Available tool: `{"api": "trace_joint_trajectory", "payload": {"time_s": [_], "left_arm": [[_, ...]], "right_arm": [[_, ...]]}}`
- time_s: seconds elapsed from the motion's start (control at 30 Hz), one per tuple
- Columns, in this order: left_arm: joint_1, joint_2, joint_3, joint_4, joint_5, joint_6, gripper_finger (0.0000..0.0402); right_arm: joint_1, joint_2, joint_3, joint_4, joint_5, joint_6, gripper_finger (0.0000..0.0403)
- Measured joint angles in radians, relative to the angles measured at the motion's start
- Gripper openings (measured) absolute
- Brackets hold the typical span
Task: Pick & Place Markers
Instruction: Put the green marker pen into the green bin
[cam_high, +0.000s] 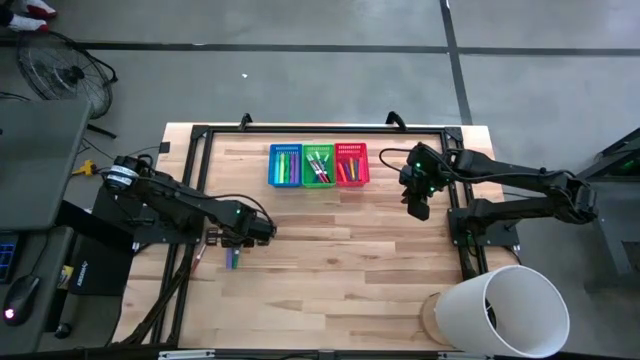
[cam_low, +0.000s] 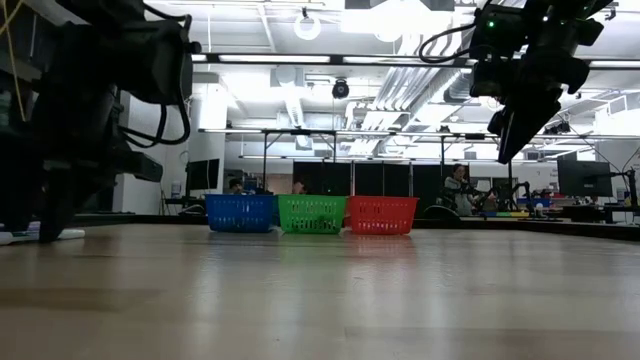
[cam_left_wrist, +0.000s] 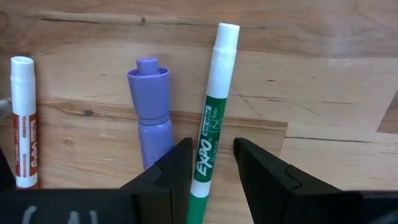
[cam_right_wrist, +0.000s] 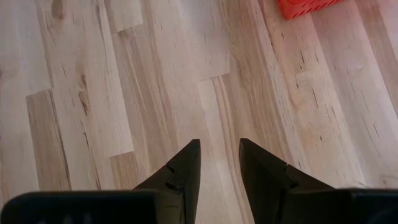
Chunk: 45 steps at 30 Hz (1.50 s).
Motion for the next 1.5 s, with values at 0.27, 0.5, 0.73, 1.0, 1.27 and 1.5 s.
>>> {"api": "trace_joint_trajectory", "payload": {"time_s": [0.27,0.5,0.73,1.0,1.27,1.5], "left_arm": [[0.000,0.010,-0.001,0.013,0.009,0.001,0.0126],[-0.001,0.011,-0.002,0.020,0.013,0.022,0.0126],[-0.001,0.012,-0.002,0.027,0.014,0.030,0.0115],[-0.002,0.013,-0.002,0.045,0.013,0.049,0.0036],[-0.002,0.013,-0.002,0.043,0.006,0.049,0.0025],[-0.003,-0.013,-0.005,0.047,-0.011,0.045,0.0025]], "right_arm": [[0.000,0.000,0.000,0.000,0.000,0.000,0.0099],[0.000,0.000,0.000,0.000,0.000,0.000,0.0099],[0.000,0.000,0.000,0.000,0.000,-0.001,0.0099],[0.000,0.000,0.000,0.000,0.000,-0.002,0.0099],[0.000,0.000,0.000,0.000,0.000,-0.002,0.0099],[0.000,0.000,0.000,0.000,0.000,-0.002,0.0099]]}}
